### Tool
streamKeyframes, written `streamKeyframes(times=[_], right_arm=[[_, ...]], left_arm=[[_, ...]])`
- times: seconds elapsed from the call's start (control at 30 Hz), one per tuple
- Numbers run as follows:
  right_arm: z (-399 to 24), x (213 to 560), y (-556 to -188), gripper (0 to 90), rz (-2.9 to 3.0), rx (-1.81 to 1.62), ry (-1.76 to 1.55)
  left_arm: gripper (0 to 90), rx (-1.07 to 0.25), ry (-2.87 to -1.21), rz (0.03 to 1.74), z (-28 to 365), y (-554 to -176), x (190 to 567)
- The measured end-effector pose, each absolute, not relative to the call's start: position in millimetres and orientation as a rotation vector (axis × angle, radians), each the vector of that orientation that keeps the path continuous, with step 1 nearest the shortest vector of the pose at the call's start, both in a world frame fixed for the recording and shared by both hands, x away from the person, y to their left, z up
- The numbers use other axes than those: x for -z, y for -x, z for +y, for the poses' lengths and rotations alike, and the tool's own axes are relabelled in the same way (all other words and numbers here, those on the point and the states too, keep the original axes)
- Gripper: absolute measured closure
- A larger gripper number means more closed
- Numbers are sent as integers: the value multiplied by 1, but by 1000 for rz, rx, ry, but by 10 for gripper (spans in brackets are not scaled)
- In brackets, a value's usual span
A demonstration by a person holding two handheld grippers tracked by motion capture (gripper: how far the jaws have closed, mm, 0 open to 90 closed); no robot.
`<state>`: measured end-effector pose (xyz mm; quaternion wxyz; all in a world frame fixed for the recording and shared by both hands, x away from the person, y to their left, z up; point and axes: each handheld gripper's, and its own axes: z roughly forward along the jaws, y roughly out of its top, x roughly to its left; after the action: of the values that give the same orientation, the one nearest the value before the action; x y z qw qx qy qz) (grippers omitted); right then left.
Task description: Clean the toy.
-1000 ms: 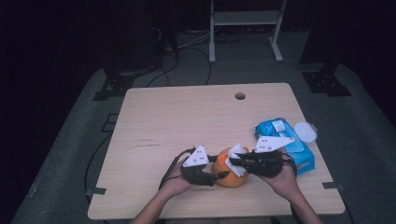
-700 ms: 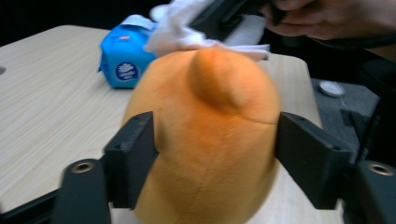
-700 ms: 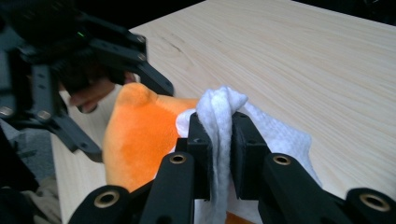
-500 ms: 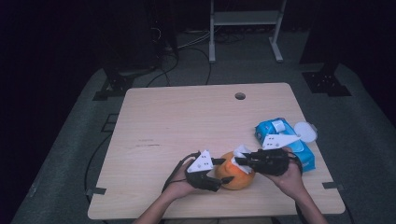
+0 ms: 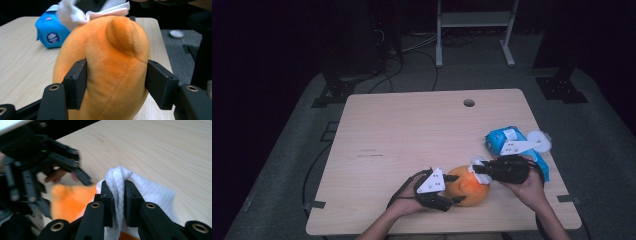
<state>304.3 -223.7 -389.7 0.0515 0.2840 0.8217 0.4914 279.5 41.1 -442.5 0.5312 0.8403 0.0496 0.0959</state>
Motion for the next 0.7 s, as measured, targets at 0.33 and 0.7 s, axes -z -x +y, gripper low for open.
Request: streamKeyframes(times=[0.33, 0.7], right_arm=[[-227, 394, -310, 784, 2495, -1414, -881], [-252, 396, -317, 785, 2476, -1362, -967]], left_arm=[[399, -206, -2011, 139, 45, -281, 441], [403, -141, -1977, 229, 56, -295, 442]])
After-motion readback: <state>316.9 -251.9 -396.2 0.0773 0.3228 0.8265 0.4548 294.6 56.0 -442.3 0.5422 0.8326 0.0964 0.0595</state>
